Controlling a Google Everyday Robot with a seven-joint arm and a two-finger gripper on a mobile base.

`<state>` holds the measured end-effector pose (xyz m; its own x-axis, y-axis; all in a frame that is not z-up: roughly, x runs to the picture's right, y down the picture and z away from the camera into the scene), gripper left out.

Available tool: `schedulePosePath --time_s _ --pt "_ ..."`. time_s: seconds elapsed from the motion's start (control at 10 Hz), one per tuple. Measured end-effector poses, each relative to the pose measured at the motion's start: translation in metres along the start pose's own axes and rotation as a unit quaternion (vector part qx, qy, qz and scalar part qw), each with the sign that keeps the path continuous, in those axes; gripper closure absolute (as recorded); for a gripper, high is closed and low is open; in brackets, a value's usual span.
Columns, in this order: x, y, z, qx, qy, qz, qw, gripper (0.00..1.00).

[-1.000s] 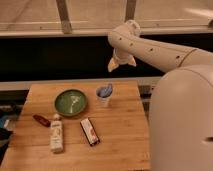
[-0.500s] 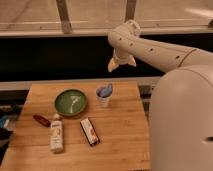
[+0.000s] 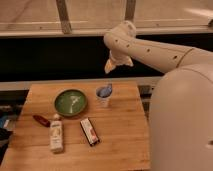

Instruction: Place the bottle in the ceramic bowl

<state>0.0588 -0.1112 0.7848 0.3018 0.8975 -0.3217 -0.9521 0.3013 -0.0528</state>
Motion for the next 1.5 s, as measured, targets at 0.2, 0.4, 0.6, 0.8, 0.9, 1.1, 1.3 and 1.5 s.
schedulePosePath --time_s 0.2,0.4,0.6,0.8,0.9,1.1,1.3,1.5 --pt "-0.008 0.060 -0.004 -0.015 -0.003 -0.043 0.9989 0.20" --pt "-0.018 0.116 -0.002 -0.024 -0.005 -0.084 0.9961 0.20" --pt "-0.022 0.185 0.005 -0.041 0.002 -0.138 0.9897 0.20" --pt "-0.019 0.216 0.005 -0.049 0.004 -0.162 0.9855 0.20" --pt "-0.017 0.211 0.005 -0.047 0.006 -0.160 0.9859 0.20" --pt "-0.017 0.210 0.006 -0.046 0.007 -0.160 0.9860 0.20" --pt "-0.016 0.212 0.006 -0.052 0.008 -0.161 0.9855 0.20" --pt "-0.005 0.216 0.010 -0.060 0.012 -0.169 0.9837 0.20"
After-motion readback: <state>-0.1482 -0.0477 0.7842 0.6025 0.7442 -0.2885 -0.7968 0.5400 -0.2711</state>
